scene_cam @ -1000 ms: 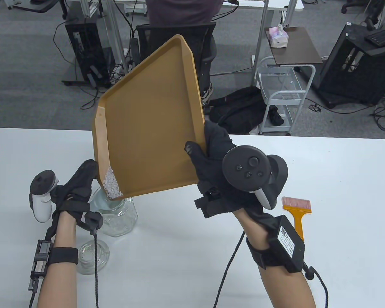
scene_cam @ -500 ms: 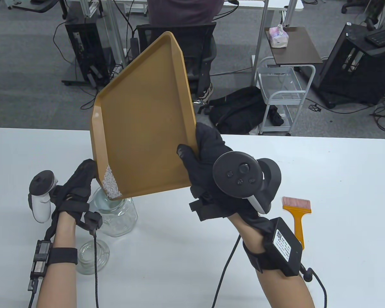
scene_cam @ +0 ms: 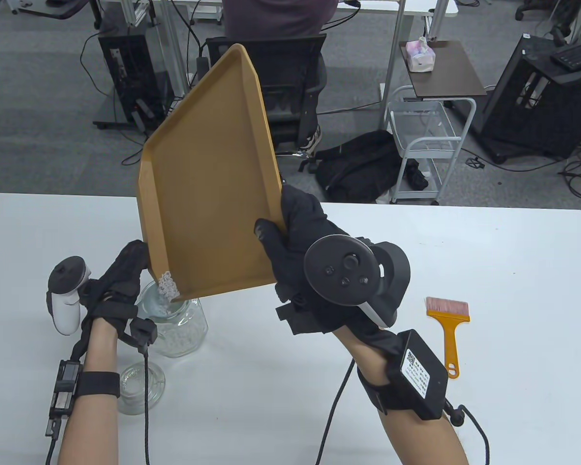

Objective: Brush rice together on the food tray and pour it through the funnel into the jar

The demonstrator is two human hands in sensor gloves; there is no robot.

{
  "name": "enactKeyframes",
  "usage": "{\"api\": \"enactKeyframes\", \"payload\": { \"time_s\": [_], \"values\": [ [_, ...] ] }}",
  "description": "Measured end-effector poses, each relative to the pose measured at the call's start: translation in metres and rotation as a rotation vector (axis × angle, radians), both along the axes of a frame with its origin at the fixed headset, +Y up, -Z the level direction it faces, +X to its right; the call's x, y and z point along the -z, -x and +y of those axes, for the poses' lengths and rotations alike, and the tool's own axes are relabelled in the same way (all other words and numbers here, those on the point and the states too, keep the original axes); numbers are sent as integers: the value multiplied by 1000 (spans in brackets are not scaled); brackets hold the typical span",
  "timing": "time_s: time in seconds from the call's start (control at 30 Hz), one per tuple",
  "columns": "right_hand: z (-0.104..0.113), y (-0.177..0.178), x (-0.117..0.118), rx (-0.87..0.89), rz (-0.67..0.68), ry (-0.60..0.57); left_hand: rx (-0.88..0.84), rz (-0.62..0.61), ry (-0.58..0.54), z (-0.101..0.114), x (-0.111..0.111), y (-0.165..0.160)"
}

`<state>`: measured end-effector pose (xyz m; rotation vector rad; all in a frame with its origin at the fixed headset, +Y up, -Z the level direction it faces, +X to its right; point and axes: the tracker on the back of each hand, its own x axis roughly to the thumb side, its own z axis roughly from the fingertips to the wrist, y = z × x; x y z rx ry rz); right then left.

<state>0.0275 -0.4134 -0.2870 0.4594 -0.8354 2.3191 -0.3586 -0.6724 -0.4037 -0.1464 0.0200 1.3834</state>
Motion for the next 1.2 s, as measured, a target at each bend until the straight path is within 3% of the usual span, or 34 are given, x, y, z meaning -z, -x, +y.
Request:
{"api": "enactKeyframes", "payload": {
  "time_s": [0.83, 1.2],
  "values": [
    [6, 27, -41, -97, 92, -148, -48, 31, -34, 1, -5, 6],
    [3, 21, -43, -109, 95, -150, -31, 39, -37, 3, -6, 7]
  ]
}}
